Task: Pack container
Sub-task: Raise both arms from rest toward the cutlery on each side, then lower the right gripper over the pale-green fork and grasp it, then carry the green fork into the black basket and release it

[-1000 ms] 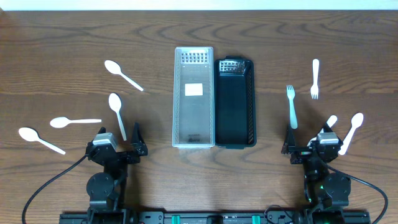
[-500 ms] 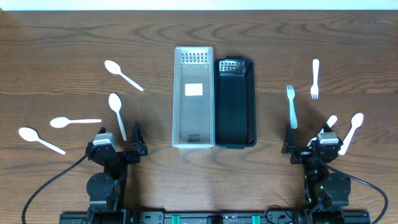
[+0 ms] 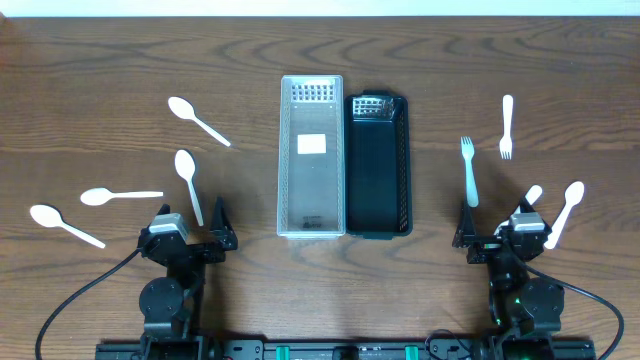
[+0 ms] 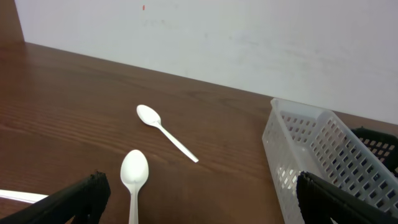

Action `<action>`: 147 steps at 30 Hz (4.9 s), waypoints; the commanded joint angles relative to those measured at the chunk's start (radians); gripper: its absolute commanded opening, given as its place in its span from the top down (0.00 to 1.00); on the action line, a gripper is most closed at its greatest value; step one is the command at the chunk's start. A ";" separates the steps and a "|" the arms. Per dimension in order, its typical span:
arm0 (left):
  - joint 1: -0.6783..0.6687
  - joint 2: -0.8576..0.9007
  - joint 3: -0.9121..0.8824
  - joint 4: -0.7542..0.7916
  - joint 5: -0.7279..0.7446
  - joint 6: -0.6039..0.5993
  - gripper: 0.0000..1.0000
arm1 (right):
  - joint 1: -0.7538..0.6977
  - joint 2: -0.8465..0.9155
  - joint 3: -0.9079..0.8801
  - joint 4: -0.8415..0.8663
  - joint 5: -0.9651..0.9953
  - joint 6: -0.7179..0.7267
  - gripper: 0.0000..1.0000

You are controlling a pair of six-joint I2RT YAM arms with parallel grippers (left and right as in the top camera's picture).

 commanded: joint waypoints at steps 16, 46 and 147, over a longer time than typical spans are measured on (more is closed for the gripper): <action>-0.002 -0.005 -0.018 -0.037 -0.010 0.000 0.02 | -0.010 -0.006 -0.002 -0.002 -0.018 0.057 0.01; -0.002 0.980 1.237 -0.933 0.038 -0.191 0.02 | -0.106 1.134 1.211 -0.812 -0.085 0.066 0.01; -0.001 1.138 1.303 -1.024 -0.009 -0.150 0.02 | -0.047 2.123 1.428 -0.838 0.035 -0.019 0.98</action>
